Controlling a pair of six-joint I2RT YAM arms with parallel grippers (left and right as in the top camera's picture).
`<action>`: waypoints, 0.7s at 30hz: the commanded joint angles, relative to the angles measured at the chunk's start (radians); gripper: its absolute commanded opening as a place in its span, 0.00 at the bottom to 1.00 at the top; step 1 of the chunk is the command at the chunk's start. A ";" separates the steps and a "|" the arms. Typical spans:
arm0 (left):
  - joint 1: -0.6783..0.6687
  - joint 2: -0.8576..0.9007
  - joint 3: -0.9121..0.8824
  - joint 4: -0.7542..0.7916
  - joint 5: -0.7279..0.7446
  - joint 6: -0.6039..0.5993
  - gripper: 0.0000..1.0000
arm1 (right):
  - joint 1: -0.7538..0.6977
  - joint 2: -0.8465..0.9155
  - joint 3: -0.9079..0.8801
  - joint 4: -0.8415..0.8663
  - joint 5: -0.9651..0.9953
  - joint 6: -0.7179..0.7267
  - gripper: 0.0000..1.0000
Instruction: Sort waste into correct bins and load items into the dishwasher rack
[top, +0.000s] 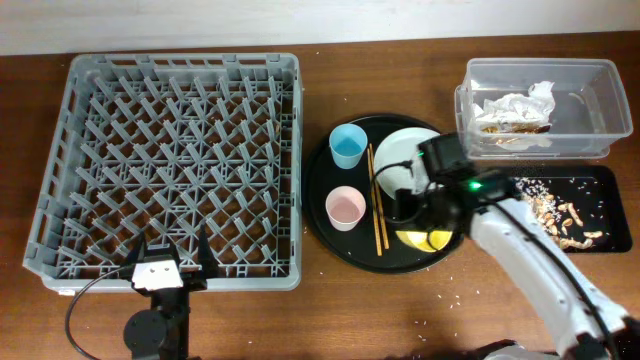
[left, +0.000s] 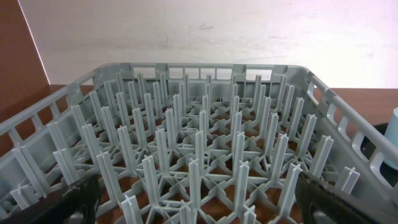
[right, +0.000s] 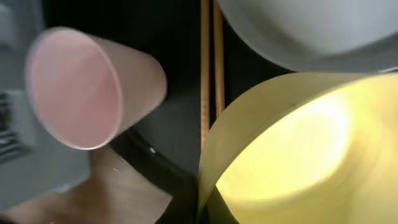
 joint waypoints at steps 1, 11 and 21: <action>0.005 -0.008 -0.004 -0.004 0.000 0.019 0.99 | 0.071 0.078 0.002 0.009 0.123 0.090 0.05; 0.005 -0.008 -0.004 -0.004 0.000 0.019 0.99 | 0.078 0.179 0.010 0.018 0.128 0.088 0.23; 0.005 -0.008 -0.004 -0.004 0.000 0.019 0.99 | 0.052 0.178 0.283 -0.166 0.124 0.054 0.34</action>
